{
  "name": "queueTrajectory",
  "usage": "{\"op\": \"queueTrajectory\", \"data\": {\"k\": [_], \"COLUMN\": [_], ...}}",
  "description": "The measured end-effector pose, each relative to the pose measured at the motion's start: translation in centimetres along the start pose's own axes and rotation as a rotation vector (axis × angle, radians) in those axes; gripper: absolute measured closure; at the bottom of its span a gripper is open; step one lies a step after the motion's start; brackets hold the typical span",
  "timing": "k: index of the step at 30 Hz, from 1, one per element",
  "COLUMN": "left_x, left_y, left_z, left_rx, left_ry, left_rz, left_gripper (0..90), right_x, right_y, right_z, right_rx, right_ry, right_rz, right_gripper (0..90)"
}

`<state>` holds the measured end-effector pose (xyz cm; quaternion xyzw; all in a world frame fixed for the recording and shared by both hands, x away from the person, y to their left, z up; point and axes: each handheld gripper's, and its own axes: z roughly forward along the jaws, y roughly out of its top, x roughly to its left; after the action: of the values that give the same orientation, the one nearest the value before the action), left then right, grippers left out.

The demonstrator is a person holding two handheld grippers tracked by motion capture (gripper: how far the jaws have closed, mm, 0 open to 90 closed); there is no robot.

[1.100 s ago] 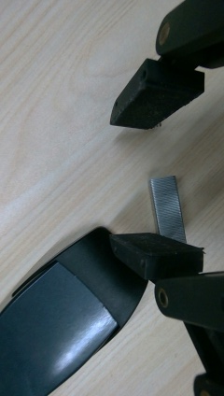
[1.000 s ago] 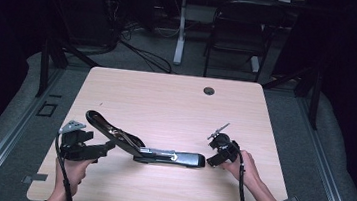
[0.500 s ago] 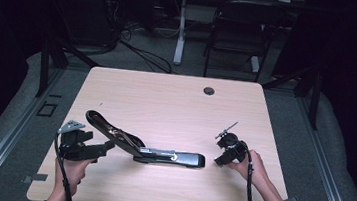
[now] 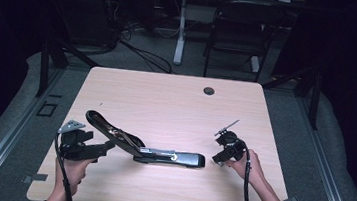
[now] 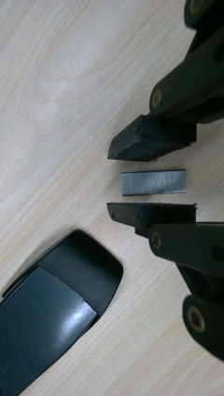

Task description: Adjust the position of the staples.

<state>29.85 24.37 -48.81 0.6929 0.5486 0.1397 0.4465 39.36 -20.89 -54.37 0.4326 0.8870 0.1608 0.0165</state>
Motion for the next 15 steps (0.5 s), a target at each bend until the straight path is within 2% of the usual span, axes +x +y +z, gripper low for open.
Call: {"op": "queueTrajectory", "data": {"k": [5,8,12,15], "left_x": [0.00,-0.02,-0.09,-0.09], "left_y": [0.01,0.01,0.05,0.10], "left_z": [0.00,-0.01,-0.05,-0.12], "left_rx": [0.001,0.000,-0.003,-0.004], "left_ry": [-0.001,0.001,-0.001,-0.001], "left_rz": [0.000,-0.001,-0.001,-0.003], "left_gripper": [6.4,6.6,7.5,8.5], "right_x": [0.06,0.08,0.18,0.15], "right_y": [0.07,0.05,0.02,0.08], "right_z": [0.26,0.35,0.30,-0.01], "right_rx": [0.009,0.010,-0.009,-0.004], "right_ry": [-0.023,-0.022,-0.031,-0.027], "right_rz": [-0.013,-0.010,-0.006,-0.024], "right_gripper": [74.9,77.3,78.2,78.3]}}
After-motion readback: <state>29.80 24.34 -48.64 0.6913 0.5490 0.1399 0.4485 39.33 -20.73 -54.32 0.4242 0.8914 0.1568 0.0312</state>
